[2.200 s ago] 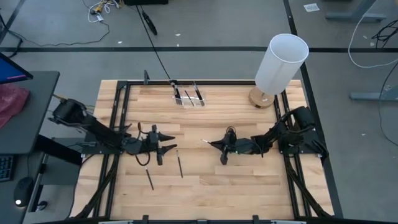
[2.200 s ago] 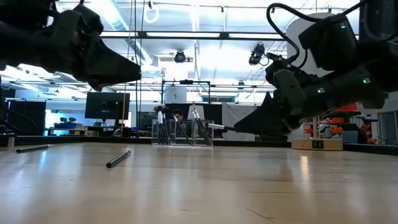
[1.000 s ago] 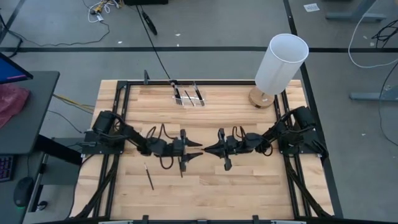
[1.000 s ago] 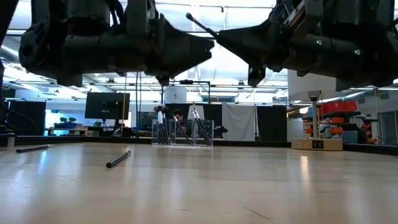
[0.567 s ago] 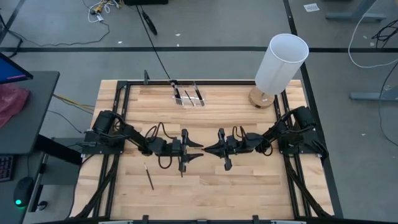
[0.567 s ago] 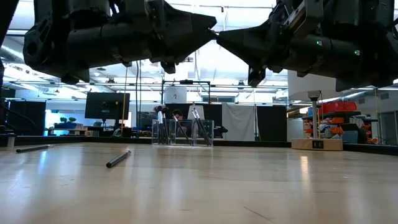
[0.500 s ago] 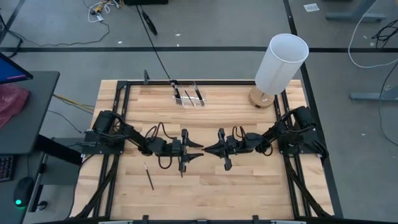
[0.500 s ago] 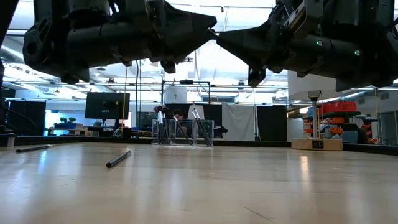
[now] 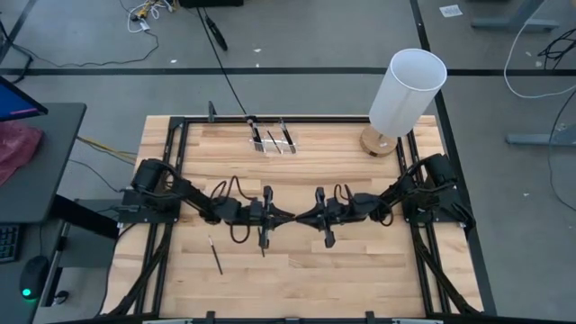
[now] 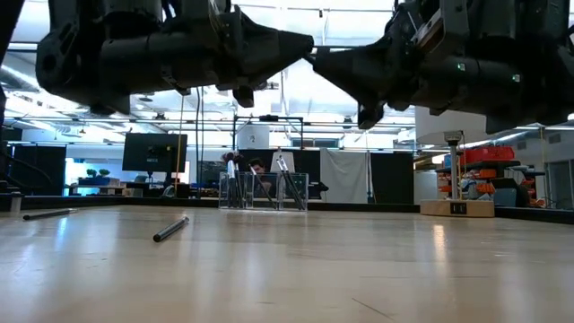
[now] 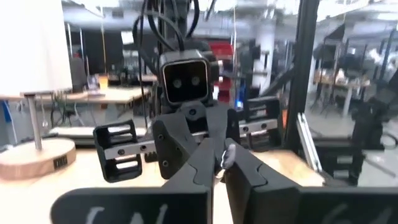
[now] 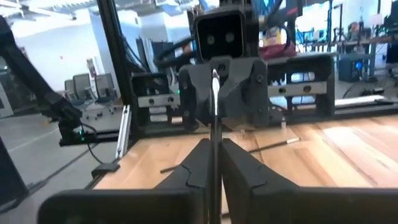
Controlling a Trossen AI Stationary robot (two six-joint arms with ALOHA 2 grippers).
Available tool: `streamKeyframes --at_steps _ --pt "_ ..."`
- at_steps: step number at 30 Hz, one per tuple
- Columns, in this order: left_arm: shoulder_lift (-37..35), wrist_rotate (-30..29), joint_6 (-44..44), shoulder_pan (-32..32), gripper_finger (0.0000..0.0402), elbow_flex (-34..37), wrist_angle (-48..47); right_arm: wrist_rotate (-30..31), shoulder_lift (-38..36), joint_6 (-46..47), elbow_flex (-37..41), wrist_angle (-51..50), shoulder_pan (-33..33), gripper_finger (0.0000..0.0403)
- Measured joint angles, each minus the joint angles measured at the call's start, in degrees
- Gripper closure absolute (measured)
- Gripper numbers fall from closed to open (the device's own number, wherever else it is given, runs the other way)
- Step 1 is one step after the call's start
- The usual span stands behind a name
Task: Put items in baskets/containers
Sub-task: Put the black eyeshadow brush into the transparent organizer
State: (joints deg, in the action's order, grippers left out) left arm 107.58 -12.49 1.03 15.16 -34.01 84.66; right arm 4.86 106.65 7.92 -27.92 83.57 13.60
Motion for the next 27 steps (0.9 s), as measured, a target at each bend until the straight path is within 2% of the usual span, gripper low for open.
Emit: streamKeyframes --at_steps 4,8,11,15,20,24,27 --pt "-6.86 -1.12 1.74 -0.50 0.0386 0.01 -13.25 -0.18 -0.19 1.48 2.88 -1.86 -1.03 0.0330" --pt "-16.99 -4.17 5.82 -2.83 0.0386 0.00 -32.30 0.99 -2.62 4.23 8.51 -2.95 -2.91 0.0291" --pt "-24.43 -7.16 9.31 -6.84 0.0386 -0.01 -45.13 5.13 -3.91 6.62 12.49 -2.69 -3.47 0.0270" --pt "-31.45 -10.63 11.44 -15.46 0.0386 -0.01 -52.40 10.39 -4.02 7.73 14.58 -2.86 -3.45 0.0256" --pt "-34.58 -7.15 11.89 -28.90 0.0386 -2.29 -55.81 11.19 -3.95 6.52 14.12 -2.75 -3.43 0.0256" --pt "-33.74 -5.12 11.83 -37.40 0.0386 -7.38 -65.70 11.18 -3.93 5.75 13.21 -2.76 -3.43 0.0261" --pt "-31.86 -1.19 11.82 -41.68 0.0386 -10.42 -70.97 11.17 -3.91 5.02 12.65 -2.80 -3.41 0.0265"
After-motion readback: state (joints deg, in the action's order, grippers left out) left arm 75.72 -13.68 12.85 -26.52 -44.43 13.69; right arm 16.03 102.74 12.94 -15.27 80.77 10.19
